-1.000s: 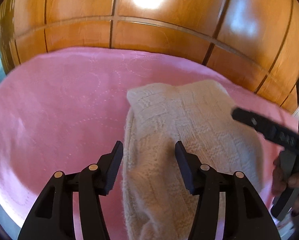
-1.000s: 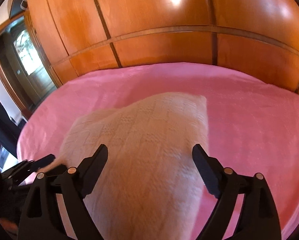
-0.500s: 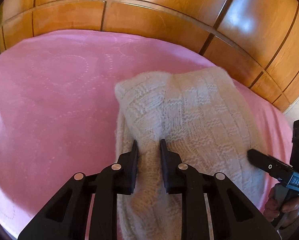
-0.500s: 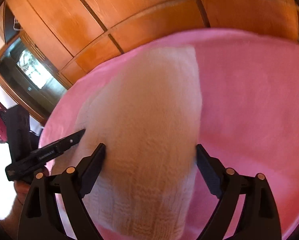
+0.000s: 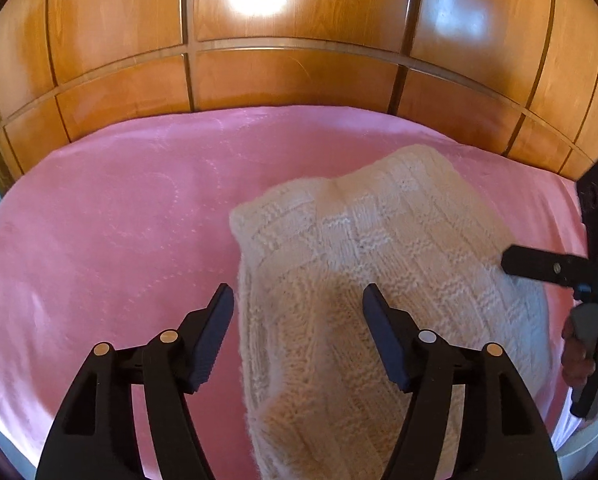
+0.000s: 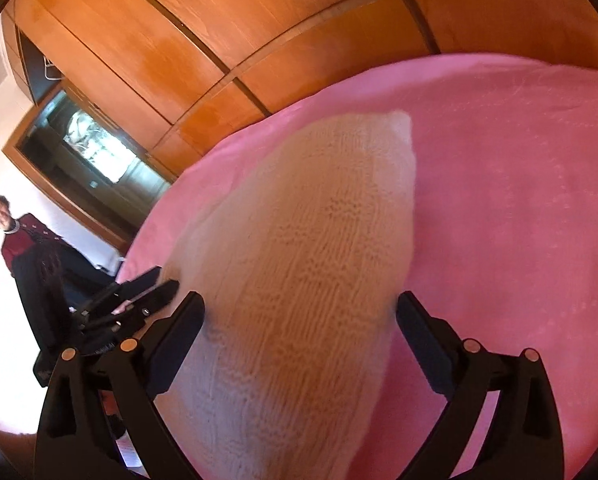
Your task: Fold small clothes
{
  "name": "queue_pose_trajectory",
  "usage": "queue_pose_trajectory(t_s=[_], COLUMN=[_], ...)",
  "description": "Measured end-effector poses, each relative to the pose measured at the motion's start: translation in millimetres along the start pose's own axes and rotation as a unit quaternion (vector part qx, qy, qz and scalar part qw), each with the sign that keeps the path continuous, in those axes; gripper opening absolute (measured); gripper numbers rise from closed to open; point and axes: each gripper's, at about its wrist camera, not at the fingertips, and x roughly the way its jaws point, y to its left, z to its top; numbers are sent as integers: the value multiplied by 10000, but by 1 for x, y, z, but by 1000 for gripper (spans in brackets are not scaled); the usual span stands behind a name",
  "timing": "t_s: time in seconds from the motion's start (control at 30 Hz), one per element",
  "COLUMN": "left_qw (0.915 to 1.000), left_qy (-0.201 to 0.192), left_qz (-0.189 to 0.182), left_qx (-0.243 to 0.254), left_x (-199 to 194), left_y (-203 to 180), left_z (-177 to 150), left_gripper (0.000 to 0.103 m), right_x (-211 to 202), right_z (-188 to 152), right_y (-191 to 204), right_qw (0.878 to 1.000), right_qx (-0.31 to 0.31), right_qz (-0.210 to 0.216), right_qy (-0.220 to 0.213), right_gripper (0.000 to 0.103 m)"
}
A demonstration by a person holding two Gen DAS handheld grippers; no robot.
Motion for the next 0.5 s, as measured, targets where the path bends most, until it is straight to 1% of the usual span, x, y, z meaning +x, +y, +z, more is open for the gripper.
queue_pose_trajectory(t_s=[0.07, 0.2, 0.3, 0.37, 0.4, 0.47, 0.5], left_qw=[9999, 9991, 9980, 9961, 9945, 9859, 9785], left_qy=[-1, 39, 88, 123, 170, 244, 277], left_qz=[-107, -389, -611, -850, -998, -1488, -1778], left_qx=[-49, -133, -120, -188, -276, -721, -1004], left_x=[2, 8, 14, 22, 26, 37, 42], left_y=[5, 15, 19, 25, 29, 43, 52], left_z=[-2, -6, -11, -14, -16, -20, -23], left_gripper=[70, 70, 70, 70, 70, 70, 62], right_x=[9, 18, 23, 29, 30, 36, 37], right_z=[3, 5, 5, 7, 7, 8, 8], right_y=[-7, -18, -21, -21, -21, -20, -18], right_qw=[9997, 9980, 9970, 9967, 9964, 9959, 9960], right_qx=[99, 268, 317, 300, 313, 371, 337], right_qz=[203, 524, 630, 663, 680, 682, 653], right_qy=[109, 241, 308, 374, 400, 467, 508], right_gripper=[97, 98, 98, 98, 98, 97, 95])
